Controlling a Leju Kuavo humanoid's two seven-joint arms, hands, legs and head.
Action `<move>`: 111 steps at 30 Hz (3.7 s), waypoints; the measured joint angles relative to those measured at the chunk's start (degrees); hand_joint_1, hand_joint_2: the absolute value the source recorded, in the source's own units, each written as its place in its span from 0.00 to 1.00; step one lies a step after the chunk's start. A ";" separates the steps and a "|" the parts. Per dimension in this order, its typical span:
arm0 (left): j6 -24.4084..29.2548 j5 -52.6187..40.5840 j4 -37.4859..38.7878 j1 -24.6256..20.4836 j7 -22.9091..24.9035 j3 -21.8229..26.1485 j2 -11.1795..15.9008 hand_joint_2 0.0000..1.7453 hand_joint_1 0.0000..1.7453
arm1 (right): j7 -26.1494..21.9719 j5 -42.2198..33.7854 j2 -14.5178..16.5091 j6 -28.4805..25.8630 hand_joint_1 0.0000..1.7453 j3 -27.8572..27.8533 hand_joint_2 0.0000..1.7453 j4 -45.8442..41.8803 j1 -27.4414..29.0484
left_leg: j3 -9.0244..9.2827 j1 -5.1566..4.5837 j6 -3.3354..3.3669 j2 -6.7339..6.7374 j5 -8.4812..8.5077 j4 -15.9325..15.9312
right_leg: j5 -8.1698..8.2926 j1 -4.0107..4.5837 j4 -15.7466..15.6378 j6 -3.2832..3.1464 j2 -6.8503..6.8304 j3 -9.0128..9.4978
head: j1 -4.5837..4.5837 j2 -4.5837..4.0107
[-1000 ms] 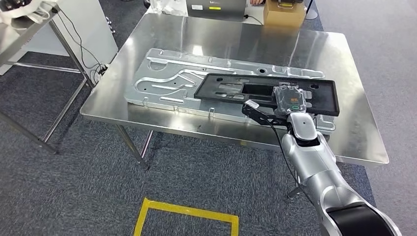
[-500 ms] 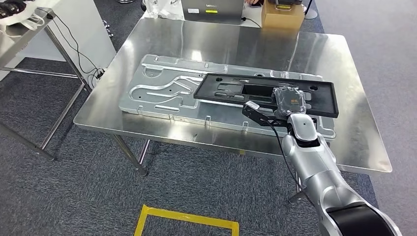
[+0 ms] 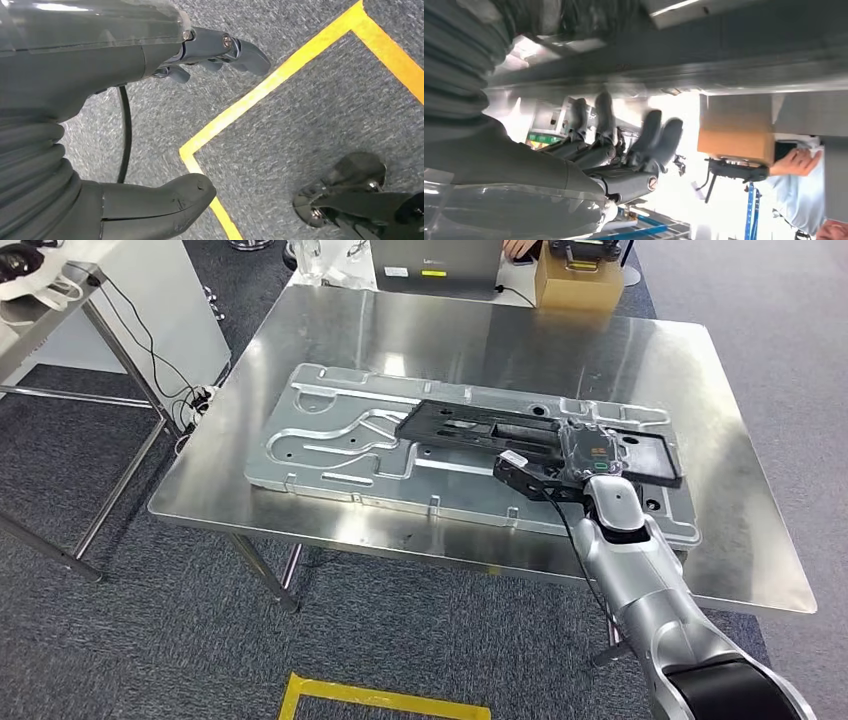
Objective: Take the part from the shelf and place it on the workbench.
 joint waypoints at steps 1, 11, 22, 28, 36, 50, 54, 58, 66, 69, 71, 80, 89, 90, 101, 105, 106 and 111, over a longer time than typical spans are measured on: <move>0.00 0.04 0.00 -0.08 -0.04 -0.26 -0.01 1.00 0.00 | -0.02 0.00 -0.03 -0.01 0.00 -0.01 0.00 0.07 -0.11 | 0.22 0.08 0.38 0.03 0.01 -0.23 | -1.16 -0.06 2.00 0.20 -0.10 -0.90 | 0.00 0.00; 0.00 0.08 0.02 -0.12 -0.11 -1.02 -0.09 0.00 0.00 | -0.08 0.02 -0.32 -0.01 0.00 -0.05 0.00 0.86 -0.17 | 1.75 -0.48 0.41 0.04 -1.43 -0.05 | 3.57 0.55 -0.21 -0.72 -0.66 -2.58 | -0.02 0.00; -0.57 0.34 0.02 0.28 -0.11 -1.17 -0.12 0.00 0.00 | -0.29 -0.07 -0.34 -0.02 0.00 -0.05 0.00 0.85 -0.09 | -5.34 0.12 -2.13 0.13 -6.78 14.31 | 3.36 0.13 -1.39 -2.34 -0.56 -1.50 | -0.08 0.00; -2.08 1.42 0.02 0.32 -1.13 -1.05 -0.07 0.00 0.00 | -1.24 -0.37 -0.38 -0.50 0.00 -0.08 0.00 0.62 0.39 | 0.71 -0.12 -1.07 -0.14 -1.12 1.08 | 2.88 0.34 -0.18 -0.79 -0.06 -1.89 | -0.01 0.00; -2.45 1.87 0.02 0.23 -1.10 -0.71 -0.07 0.00 0.00 | -1.83 -0.30 -0.33 -1.85 0.00 -0.09 0.00 -0.75 2.80 | -1.01 -0.20 1.33 0.13 0.92 0.17 | -6.97 0.07 15.00 0.54 -0.42 -6.88 | 0.01 0.00; -2.62 1.88 0.04 0.33 -0.97 -0.61 -0.01 0.00 0.00 | -2.09 -0.20 0.33 -2.20 0.00 -0.09 0.00 -3.05 3.88 | -6.51 -0.13 -2.33 0.07 -7.48 13.19 | 3.40 0.46 -2.45 -2.85 -0.86 -0.50 | -0.04 0.00; -2.64 1.89 0.04 0.21 -0.95 -0.61 0.02 0.00 0.00 | -2.84 -0.76 0.52 -2.38 0.00 -0.09 0.00 -3.17 4.25 | -0.70 -0.06 -2.37 0.05 -4.84 10.94 | 5.05 0.46 -1.36 -2.38 -0.83 -3.51 | -0.05 0.00; -2.66 1.99 0.04 0.02 -0.84 -0.58 0.06 0.00 0.00 | -3.76 -1.61 1.03 -3.38 0.00 -0.10 0.00 -4.20 4.52 | 6.65 -0.59 -0.97 -0.23 -5.44 -0.01 | 6.30 0.61 -0.58 -1.18 -0.78 -4.78 | -0.02 0.00; -2.43 2.67 0.09 0.35 -0.79 -0.11 0.02 0.00 0.00 | -5.23 -2.10 2.28 -8.67 0.00 -0.09 0.00 -8.88 10.91 | 1.69 -0.48 1.84 0.30 -0.44 -1.02 | -5.06 0.29 14.06 0.31 -0.71 -8.91 | 0.04 0.00; -2.32 3.06 0.09 0.59 -0.83 0.41 0.02 0.00 0.00 | -5.73 -2.10 2.84 -10.53 0.00 -0.09 0.00 -12.20 15.31 | -0.70 -0.70 1.66 0.33 1.20 -0.66 | -1.81 0.45 11.78 -0.17 -0.73 -4.07 | 0.04 0.00; -2.23 3.16 0.09 0.68 -0.84 0.74 -0.10 0.00 0.00 | -6.04 -2.09 3.25 -11.90 0.00 -0.09 0.00 -15.02 17.95 | -1.69 -0.86 1.33 0.35 2.08 -0.30 | -1.16 0.88 3.23 -0.95 -0.89 2.34 | 0.02 0.00; -1.86 3.63 0.13 1.23 -0.84 1.51 -0.36 0.00 0.00 | -6.64 -1.57 4.08 -15.60 0.00 -0.11 0.00 -21.89 27.22 | -3.53 -0.57 -0.74 0.32 -1.00 2.15 | 0.74 0.78 -4.08 -3.17 -1.38 4.02 | 0.03 0.00; -1.23 5.12 0.13 1.30 -0.59 3.53 -0.40 0.00 0.00 | -13.24 -8.65 6.69 -19.98 0.00 -3.03 0.00 -28.63 41.82 | 7.64 0.22 -1.63 -0.06 -6.24 2.57 | 5.59 0.71 -1.33 -1.56 -1.42 -4.09 | -0.01 0.00; -1.22 5.19 0.13 1.24 -0.63 3.69 -0.42 0.00 0.00 | -13.56 -9.02 7.00 -20.25 0.00 -3.32 0.00 -28.94 42.59 | 9.33 0.07 -1.28 -0.17 -7.38 -0.20 | 5.98 0.73 -1.10 -1.20 -1.36 -4.39 | 0.01 0.00; 0.40 6.46 0.13 2.01 0.52 6.63 -0.77 0.00 0.00 | -29.69 -37.44 10.88 -20.97 0.00 -17.02 0.00 -4.05 46.71 | 4.70 -0.68 2.03 0.09 -3.33 -1.62 | -2.05 0.47 12.09 0.47 -0.74 -5.52 | 0.02 0.00; 1.04 6.29 0.16 1.61 0.84 7.49 -1.54 0.00 0.00 | -21.96 -43.25 11.14 -14.83 0.00 -27.15 0.00 15.63 46.16 | 4.09 -0.65 1.32 -1.15 -2.58 -1.29 | -0.26 1.36 -2.12 -1.76 1.52 4.61 | 0.02 0.00; 1.19 6.20 0.17 1.50 0.82 7.69 -1.65 0.00 0.00 | -17.58 -44.18 11.39 -12.55 0.00 -29.17 0.00 18.95 46.10 | 3.92 -0.62 0.93 -1.38 -2.30 -1.32 | -0.57 1.47 -3.30 -2.06 1.49 5.11 | 0.02 0.00; 2.06 6.03 0.17 1.74 0.38 8.24 -1.68 0.00 0.00 | 0.41 -45.79 14.09 -5.16 0.00 -35.21 0.00 28.53 45.65 | 0.96 -0.49 -0.62 -0.92 -6.19 4.49 | 0.98 0.74 -5.24 -2.73 -0.53 4.90 | -0.04 0.00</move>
